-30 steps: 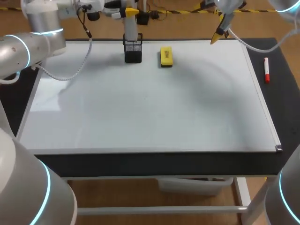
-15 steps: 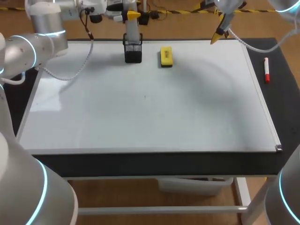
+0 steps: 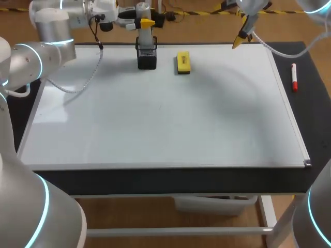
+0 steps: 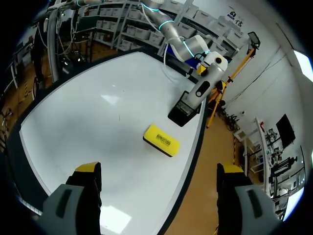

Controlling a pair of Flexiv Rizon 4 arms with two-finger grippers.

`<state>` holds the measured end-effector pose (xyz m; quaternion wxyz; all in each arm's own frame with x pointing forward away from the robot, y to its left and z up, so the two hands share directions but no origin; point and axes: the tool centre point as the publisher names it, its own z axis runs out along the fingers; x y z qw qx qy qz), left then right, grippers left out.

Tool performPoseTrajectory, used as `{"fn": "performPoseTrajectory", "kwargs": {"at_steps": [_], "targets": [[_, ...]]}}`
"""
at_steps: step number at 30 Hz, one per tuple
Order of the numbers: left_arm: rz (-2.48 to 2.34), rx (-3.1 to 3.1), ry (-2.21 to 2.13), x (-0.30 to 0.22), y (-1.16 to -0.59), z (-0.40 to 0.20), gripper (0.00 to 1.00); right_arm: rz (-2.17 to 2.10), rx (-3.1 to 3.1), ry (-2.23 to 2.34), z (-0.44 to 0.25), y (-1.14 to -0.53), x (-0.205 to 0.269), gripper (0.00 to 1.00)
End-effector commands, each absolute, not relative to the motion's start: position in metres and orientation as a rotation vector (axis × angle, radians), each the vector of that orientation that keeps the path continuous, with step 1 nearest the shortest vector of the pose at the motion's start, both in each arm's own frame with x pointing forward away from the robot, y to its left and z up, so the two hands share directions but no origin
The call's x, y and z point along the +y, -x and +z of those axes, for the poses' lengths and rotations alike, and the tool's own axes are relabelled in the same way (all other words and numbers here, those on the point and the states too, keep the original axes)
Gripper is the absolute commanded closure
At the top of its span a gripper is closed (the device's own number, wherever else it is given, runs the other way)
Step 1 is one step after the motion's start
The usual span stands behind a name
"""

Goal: Pick up the inspection probe, press it on each red-marked spot on the whiteboard one by one, put down the probe, pick up the eraser, and wipe off all the red marks.

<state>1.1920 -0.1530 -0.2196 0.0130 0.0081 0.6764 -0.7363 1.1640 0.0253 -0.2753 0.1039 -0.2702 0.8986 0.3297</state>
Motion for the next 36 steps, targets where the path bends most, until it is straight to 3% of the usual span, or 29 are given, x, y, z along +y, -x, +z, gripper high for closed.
{"fn": "performPoseTrajectory", "kwargs": {"at_steps": [1,36], "targets": [[-2.356,2.149,-0.143,-0.155,-1.203,-0.23,1.0,0.966,2.654,0.801,-0.274,-1.164,0.025,0.0],[-2.362,2.22,-0.168,-0.157,-1.213,-0.267,1.0,0.966,2.654,0.801,-0.274,-1.164,0.025,0.0]]}}
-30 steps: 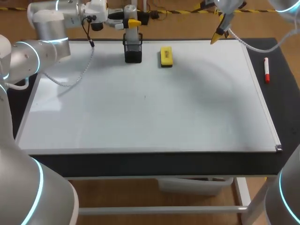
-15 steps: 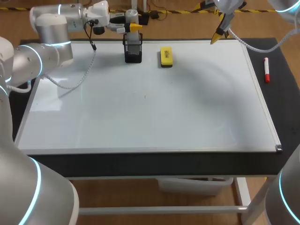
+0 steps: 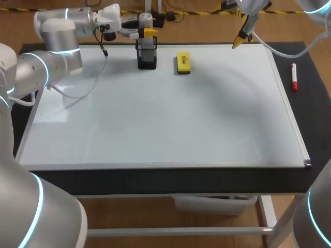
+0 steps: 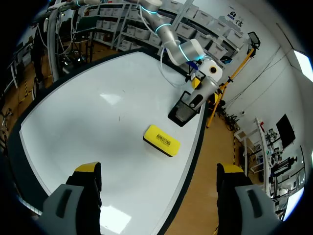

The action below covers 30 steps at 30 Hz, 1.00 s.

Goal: Pick up the inspection probe, press it on each red-marked spot on the whiteboard one by one, put down the probe, pick up the eraser, and wipe off all the red marks.

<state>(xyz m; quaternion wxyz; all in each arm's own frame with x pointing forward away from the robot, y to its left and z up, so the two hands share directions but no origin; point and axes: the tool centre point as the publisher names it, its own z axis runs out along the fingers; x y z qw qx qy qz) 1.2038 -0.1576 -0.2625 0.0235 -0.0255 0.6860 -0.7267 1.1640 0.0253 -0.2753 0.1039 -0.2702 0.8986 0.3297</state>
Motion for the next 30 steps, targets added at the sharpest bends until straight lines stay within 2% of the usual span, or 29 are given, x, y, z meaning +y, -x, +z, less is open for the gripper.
{"fn": "performPoseTrajectory", "kwargs": {"at_steps": [1,14,15,16,17,30], "targets": [[-2.361,2.223,-0.17,-0.158,-1.213,-0.268,1.0,0.966,2.654,0.801,-0.274,-1.164,0.025,0.0],[-2.378,2.239,-0.155,-0.157,-1.215,-0.274,0.98,0.966,2.654,0.801,-0.274,-1.164,0.025,0.0],[-2.384,2.242,-0.156,-0.157,-1.215,-0.274,0.62,0.966,2.654,0.801,-0.274,-1.164,0.025,0.0],[-2.383,2.244,-0.159,-0.157,-1.214,-0.274,0.04,0.966,2.654,0.801,-0.274,-1.164,0.025,0.0],[-2.379,2.245,-0.159,-0.157,-1.214,-0.274,0.0,0.966,2.654,0.801,-0.274,-1.164,0.025,0.0],[-2.316,2.243,-0.159,-0.153,-1.21,-0.26,0.0,0.966,2.654,0.801,-0.274,-1.164,0.025,0.0]]}}
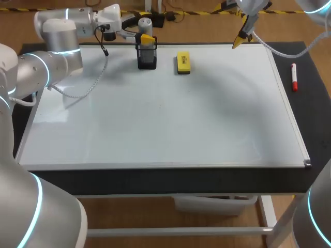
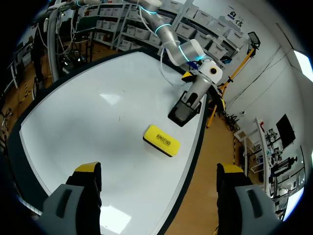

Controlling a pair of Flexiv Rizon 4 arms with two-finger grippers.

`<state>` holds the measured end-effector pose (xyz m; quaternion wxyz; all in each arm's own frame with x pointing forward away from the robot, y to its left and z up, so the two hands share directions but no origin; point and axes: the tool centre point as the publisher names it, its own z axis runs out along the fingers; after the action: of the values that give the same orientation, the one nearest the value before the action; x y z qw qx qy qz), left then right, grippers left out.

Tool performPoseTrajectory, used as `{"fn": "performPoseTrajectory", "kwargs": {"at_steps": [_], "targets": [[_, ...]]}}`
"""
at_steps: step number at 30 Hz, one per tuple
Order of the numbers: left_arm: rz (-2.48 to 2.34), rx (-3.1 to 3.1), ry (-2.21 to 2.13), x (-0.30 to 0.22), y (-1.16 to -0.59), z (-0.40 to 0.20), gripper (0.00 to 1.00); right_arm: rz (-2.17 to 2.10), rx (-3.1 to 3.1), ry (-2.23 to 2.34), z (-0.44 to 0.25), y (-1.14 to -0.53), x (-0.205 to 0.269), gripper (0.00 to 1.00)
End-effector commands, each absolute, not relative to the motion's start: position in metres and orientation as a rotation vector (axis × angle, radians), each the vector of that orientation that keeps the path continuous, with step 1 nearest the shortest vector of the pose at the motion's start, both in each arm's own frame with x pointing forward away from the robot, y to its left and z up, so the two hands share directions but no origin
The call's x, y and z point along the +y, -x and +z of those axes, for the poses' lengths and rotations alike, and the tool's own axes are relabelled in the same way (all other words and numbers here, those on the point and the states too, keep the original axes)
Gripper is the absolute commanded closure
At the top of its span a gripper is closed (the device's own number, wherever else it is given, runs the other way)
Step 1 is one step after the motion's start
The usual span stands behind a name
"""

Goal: Pick up the inspection probe, press it on each red-marked spot on the whiteboard one by one, put down the probe, pick up the eraser, and wipe off all the red marks.

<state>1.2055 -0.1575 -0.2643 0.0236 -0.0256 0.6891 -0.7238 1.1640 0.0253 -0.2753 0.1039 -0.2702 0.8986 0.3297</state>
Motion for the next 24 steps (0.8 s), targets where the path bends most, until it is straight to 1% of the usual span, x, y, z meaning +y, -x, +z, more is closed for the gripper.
{"fn": "performPoseTrajectory", "kwargs": {"at_steps": [1,13,24], "targets": [[-2.297,2.247,-0.148,-0.151,-1.209,-0.259,0.0,0.966,2.654,0.801,-0.274,-1.164,0.025,0.0],[-1.837,2.365,-0.007,-0.116,-1.199,-0.245,0.0,0.966,2.654,0.801,-0.274,-1.164,0.025,0.0],[-1.453,2.379,0.118,-0.08,-1.183,-0.245,0.0,0.966,2.654,0.801,-0.274,-1.164,0.025,0.0]]}}
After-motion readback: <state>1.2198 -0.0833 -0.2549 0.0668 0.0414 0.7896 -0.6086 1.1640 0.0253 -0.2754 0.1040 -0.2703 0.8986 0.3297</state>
